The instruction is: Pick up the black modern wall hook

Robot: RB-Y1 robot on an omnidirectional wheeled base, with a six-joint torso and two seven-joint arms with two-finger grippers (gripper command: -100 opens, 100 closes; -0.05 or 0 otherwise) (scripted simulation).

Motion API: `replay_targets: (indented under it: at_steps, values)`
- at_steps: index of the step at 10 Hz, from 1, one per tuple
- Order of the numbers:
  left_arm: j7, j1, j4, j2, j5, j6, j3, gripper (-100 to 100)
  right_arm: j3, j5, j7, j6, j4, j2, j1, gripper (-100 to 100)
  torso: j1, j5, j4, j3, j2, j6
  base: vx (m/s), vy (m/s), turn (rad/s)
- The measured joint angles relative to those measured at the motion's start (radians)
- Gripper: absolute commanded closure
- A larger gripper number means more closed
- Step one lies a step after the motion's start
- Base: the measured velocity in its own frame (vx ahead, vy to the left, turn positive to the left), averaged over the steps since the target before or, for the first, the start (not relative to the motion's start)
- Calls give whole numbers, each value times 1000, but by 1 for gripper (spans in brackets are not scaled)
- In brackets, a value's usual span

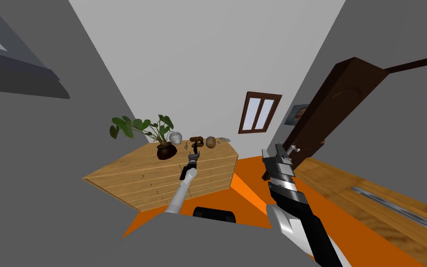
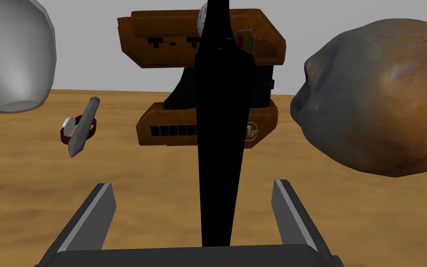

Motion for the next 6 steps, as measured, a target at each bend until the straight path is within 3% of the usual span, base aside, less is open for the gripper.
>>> replay_targets:
  at_steps: [3, 6]
  values:
    - [5, -70, 80, 4, -5, -16, 11, -100, 0, 0, 0, 0, 0, 0, 0, 0, 2, 0, 1, 2, 4, 0, -72, 22, 63]
    - [7, -134, 151, 2, -7, -21, 11, -100, 0, 0, 0, 0, 0, 0, 0, 0, 0, 0, 0, -1, -1, 0, -27, 10, 40]
